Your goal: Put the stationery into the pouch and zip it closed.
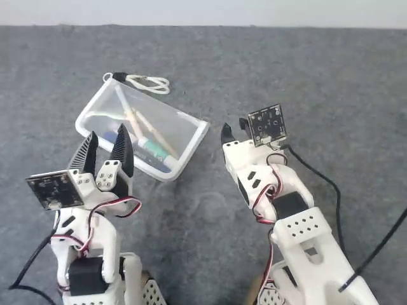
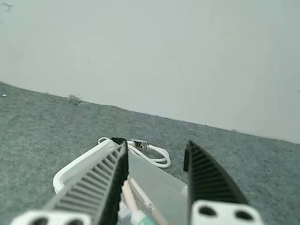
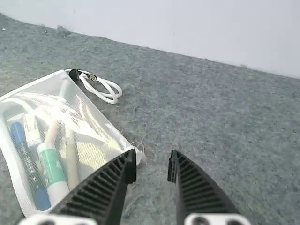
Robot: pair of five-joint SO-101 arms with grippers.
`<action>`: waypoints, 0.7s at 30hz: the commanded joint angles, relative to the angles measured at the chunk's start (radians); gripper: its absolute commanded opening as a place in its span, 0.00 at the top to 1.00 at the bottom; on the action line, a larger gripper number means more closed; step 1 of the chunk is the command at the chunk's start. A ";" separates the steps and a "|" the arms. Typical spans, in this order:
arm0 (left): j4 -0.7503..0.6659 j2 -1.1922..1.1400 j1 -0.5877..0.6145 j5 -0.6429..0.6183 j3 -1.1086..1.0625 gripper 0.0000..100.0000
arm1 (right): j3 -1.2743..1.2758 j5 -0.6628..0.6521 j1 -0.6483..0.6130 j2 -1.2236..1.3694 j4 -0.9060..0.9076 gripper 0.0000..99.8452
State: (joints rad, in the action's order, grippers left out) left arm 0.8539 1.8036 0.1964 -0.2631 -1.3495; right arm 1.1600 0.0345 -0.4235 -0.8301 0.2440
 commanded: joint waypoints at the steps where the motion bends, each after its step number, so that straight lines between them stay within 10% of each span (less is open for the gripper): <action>1: -0.026 0.020 0.000 -0.011 0.058 0.82 | -0.006 0.002 -0.004 -0.031 -0.022 0.90; 21: -0.023 0.020 -0.115 0.017 0.082 0.99 | 0.005 0.002 0.002 -0.042 -0.031 0.99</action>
State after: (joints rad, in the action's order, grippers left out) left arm 0.8539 1.8036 0.0875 -0.2616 -1.3265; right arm 1.1815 0.0345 -0.4235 -0.8301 0.2348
